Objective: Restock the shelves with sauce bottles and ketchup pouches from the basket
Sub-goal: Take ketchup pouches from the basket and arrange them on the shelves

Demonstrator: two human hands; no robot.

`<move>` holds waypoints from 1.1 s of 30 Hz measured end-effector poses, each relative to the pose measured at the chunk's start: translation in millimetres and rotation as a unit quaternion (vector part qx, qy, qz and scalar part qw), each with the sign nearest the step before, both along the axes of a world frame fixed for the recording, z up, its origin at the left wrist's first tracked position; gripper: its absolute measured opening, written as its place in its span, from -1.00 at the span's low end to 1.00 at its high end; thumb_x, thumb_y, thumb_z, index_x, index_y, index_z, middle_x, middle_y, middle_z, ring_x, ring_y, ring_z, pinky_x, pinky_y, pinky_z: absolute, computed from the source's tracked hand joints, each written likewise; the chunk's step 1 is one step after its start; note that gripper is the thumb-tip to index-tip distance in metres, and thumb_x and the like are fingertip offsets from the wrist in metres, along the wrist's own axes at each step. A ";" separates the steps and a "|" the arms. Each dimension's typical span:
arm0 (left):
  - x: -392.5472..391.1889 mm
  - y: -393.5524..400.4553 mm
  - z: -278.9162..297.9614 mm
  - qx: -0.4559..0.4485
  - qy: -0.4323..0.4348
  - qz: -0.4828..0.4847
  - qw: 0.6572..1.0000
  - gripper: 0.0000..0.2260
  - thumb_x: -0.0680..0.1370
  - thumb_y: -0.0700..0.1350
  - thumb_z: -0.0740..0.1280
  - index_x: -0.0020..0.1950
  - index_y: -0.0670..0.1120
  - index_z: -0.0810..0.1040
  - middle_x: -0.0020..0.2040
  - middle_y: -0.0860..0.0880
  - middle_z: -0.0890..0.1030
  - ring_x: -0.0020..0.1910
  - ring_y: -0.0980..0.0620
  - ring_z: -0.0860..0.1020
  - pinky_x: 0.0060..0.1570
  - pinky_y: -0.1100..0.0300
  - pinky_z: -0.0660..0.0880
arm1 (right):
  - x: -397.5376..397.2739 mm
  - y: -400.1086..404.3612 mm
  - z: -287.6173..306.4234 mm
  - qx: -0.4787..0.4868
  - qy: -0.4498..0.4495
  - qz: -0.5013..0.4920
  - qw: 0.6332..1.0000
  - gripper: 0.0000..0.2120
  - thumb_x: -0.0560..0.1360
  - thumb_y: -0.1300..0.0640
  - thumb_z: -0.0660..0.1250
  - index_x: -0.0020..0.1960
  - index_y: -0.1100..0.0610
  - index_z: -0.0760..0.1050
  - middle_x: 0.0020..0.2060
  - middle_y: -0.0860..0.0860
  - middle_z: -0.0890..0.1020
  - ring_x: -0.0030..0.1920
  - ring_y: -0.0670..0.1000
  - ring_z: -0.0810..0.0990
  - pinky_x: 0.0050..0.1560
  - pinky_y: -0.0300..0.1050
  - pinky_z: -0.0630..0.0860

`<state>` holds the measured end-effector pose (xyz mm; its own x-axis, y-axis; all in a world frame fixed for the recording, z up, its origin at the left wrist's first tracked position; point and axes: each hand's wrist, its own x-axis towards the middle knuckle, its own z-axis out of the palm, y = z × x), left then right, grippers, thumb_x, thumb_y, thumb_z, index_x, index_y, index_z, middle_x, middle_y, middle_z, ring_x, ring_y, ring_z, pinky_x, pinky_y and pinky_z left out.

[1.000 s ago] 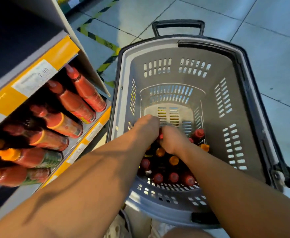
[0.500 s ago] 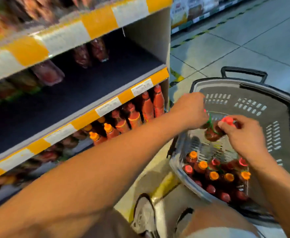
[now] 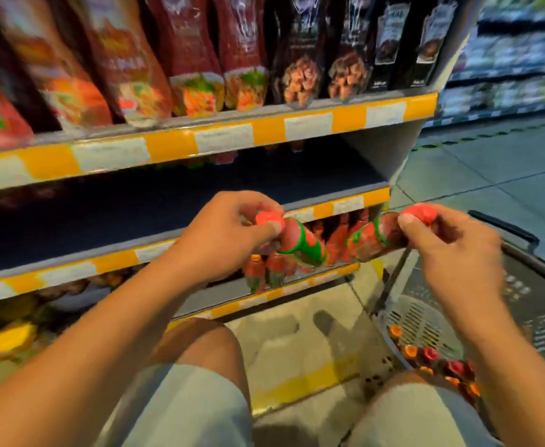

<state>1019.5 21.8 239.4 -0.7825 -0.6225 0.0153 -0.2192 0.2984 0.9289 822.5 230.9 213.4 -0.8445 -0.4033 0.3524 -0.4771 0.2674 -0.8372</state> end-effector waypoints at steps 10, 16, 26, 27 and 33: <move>134.7 -83.8 -60.7 0.034 -0.042 0.165 0.985 -0.85 0.58 -0.23 0.45 0.05 0.01 0.71 -0.12 -0.05 0.74 -0.18 -0.06 0.75 0.01 -0.08 0.69 | 71.2 -140.5 -43.2 0.068 -0.141 0.191 0.969 -0.92 0.54 0.19 0.47 -0.13 0.10 0.70 -0.38 -0.02 0.66 -0.36 -0.01 0.61 -0.26 -0.06 0.52; 157.8 -109.0 -139.4 0.009 -0.090 0.207 0.974 -0.83 0.56 -0.17 0.49 0.11 0.05 0.70 0.01 0.03 0.70 -0.13 0.00 0.73 0.00 -0.11 0.68 | 85.8 -196.1 -111.3 0.153 -0.185 0.230 0.943 -0.93 0.47 0.17 0.49 -0.19 0.10 0.71 -0.34 0.07 0.70 -0.29 0.02 0.63 -0.09 0.11 0.60; 108.0 -106.2 -233.4 -0.015 -0.218 0.234 0.947 -0.78 0.59 -0.12 0.45 0.24 0.03 0.67 0.16 0.02 0.61 0.04 0.00 0.63 0.16 -0.05 0.59 | 91.9 -244.5 -230.7 0.225 -0.240 0.188 0.925 -0.90 0.42 0.16 0.45 -0.26 0.02 0.66 -0.26 -0.05 0.69 -0.12 0.07 0.65 -0.04 0.01 0.58; 103.7 -109.9 -238.0 -0.034 -0.224 0.222 0.948 -0.76 0.59 -0.11 0.45 0.26 0.01 0.67 0.17 0.01 0.60 0.05 0.00 0.62 0.17 -0.05 0.58 | 90.8 -250.2 -237.9 0.231 -0.239 0.180 0.926 -0.90 0.45 0.16 0.45 -0.23 0.01 0.66 -0.19 -0.03 0.71 -0.08 0.07 0.65 0.00 -0.01 0.59; 74.3 -142.0 -252.8 -0.143 -0.269 0.137 0.943 -0.76 0.61 -0.11 0.41 0.27 -0.10 0.69 0.16 -0.09 0.66 0.11 -0.06 0.61 0.15 0.06 0.55 | 89.1 -279.8 -272.4 0.234 -0.238 0.133 0.933 -0.89 0.45 0.15 0.37 -0.19 0.15 0.65 -0.25 0.10 0.68 -0.13 0.20 0.64 -0.08 0.17 0.64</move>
<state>1093.9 -120.2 -13.4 -0.5351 -0.8330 -0.1405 -0.7407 0.3827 0.5522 911.6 -48.9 -58.9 -0.7082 -0.6370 -0.3043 -0.1821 0.5813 -0.7931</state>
